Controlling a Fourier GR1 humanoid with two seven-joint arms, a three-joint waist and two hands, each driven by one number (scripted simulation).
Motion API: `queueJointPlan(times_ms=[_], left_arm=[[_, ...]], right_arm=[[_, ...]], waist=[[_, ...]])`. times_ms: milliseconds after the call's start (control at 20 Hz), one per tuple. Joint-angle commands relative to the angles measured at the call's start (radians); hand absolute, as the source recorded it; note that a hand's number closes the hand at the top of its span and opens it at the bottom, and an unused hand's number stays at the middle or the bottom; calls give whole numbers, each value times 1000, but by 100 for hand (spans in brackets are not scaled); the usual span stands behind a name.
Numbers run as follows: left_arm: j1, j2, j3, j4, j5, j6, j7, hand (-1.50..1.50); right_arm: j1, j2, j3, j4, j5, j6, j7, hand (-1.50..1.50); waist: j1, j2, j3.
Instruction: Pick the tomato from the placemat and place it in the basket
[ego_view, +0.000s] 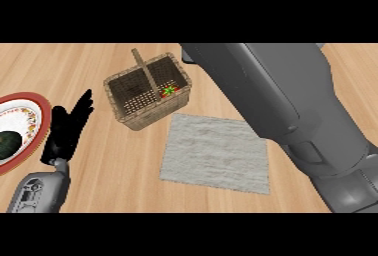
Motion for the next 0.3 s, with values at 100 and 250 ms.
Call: queueJointPlan(times_ms=[100, 250], left_arm=[[33, 28, 35, -19, 20, -8, 11, 0], [79, 21, 29, -38, 15, -4, -17, 0]], right_arm=[[118, -68, -68, -208, 31, 2, 207, -150], [227, -100, -78, -359, 35, 42, 184, -150]], waist=[[-44, -18, 3], [-50, -20, 3]])
